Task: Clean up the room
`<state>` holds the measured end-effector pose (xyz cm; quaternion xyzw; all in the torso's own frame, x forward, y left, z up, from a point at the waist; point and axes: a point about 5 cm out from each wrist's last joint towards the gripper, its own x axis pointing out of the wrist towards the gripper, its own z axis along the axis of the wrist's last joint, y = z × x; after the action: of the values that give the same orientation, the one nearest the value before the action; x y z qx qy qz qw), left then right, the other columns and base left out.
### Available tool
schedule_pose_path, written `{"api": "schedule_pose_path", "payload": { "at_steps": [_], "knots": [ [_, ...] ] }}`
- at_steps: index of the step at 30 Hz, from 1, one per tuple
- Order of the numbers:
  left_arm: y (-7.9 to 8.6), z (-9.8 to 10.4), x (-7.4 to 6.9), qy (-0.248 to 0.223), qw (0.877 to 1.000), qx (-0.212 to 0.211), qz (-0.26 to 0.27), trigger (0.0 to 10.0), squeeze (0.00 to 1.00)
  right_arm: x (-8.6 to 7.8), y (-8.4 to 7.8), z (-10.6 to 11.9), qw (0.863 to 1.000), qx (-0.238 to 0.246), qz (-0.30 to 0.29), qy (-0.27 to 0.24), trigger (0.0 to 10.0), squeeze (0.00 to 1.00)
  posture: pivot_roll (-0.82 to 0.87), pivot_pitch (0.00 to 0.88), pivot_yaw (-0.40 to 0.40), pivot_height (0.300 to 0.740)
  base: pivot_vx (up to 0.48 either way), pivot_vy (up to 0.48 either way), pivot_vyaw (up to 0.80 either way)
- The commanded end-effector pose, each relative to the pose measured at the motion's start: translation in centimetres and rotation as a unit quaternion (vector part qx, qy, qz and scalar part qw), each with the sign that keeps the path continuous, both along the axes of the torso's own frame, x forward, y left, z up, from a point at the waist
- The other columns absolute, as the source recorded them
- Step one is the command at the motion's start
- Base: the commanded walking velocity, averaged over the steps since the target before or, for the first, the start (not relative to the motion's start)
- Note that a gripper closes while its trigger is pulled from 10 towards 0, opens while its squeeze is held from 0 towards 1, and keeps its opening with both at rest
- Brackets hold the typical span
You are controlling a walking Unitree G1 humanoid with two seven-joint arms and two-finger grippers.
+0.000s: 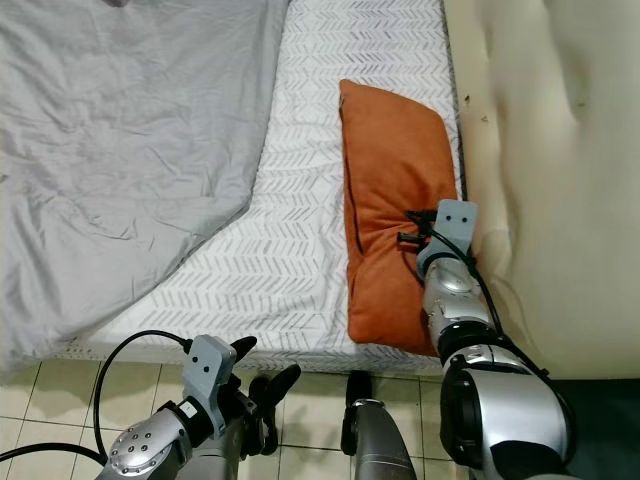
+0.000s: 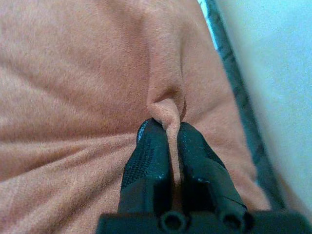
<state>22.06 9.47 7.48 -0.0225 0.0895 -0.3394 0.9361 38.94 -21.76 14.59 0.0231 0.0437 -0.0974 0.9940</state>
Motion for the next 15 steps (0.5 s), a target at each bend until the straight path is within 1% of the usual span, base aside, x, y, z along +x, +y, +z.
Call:
{"api": "schedule_pose_path", "payload": {
  "at_steps": [1,2,3,4,5,8,9,10,11,14,15],
  "knots": [
    [0.1,-1.1,-0.7,0.023,1.000,0.007,0.004,10.0,0.00,-1.0,-2.8,-0.8,0.997,-0.021,-0.067,0.017,0.0,0.00,0.13,0.542,0.053,0.740,0.000,0.000,0.00],
    [0.1,-1.1,-0.7,0.023,1.000,0.007,0.004,10.0,0.00,-1.0,-2.8,-0.8,0.997,-0.021,-0.067,0.017,0.0,0.00,0.13,0.542,0.053,0.740,0.000,0.000,0.00],
    [0.1,-1.1,-0.6,0.022,1.000,0.007,0.004,10.0,0.00,-1.1,-3.6,-0.2,0.995,-0.048,-0.089,0.005,0.0,0.00,0.13,0.542,0.054,0.740,0.000,0.000,0.00],
    [0.0,-1.1,-0.6,0.022,1.000,0.007,0.004,10.0,0.00,-1.3,-4.8,0.8,0.988,-0.089,-0.129,-0.016,0.0,0.00,0.12,0.542,0.054,0.740,0.000,0.000,0.00],
    [0.0,-1.1,-0.6,0.022,1.000,0.007,0.004,10.0,0.00,-1.3,-4.8,0.8,0.988,-0.089,-0.129,-0.016,0.0,0.00,0.12,0.542,0.054,0.740,0.000,0.000,0.00],
    [0.0,-1.1,-0.5,0.021,1.000,0.007,0.005,10.0,0.00,-1.8,-6.4,1.6,0.977,-0.117,-0.175,-0.032,0.0,0.00,0.12,0.542,0.052,0.740,0.000,0.000,0.00],
    [0.0,-1.1,-0.5,0.021,1.000,0.007,0.005,10.0,0.00,-1.9,-6.7,1.7,0.975,-0.123,-0.183,-0.034,0.0,0.00,0.12,0.542,0.052,0.740,0.000,0.000,0.00],
    [0.0,-1.1,-0.4,0.020,1.000,0.006,0.007,10.0,0.00,-2.1,-7.4,2.2,0.968,-0.147,-0.197,-0.042,0.0,0.00,0.12,0.541,0.050,0.740,0.000,0.000,0.00],
    [0.0,-1.1,-0.4,0.020,1.000,0.006,0.007,10.0,0.00,-2.1,-7.4,2.2,0.968,-0.147,-0.197,-0.042,0.0,0.00,0.12,0.541,0.050,0.740,0.000,0.000,0.00],
    [0.0,-1.1,-0.5,0.019,1.000,0.006,0.009,10.0,0.00,-2.1,-7.8,3.3,0.958,-0.196,-0.199,-0.060,0.0,0.00,0.12,0.541,0.043,0.740,0.000,0.000,0.00],
    [0.0,-1.1,-0.5,0.019,1.000,0.006,0.009,10.0,0.00,-2.1,-7.8,3.3,0.958,-0.196,-0.199,-0.060,0.0,0.00,0.12,0.541,0.043,0.740,0.000,0.000,0.00]
  ]
}}
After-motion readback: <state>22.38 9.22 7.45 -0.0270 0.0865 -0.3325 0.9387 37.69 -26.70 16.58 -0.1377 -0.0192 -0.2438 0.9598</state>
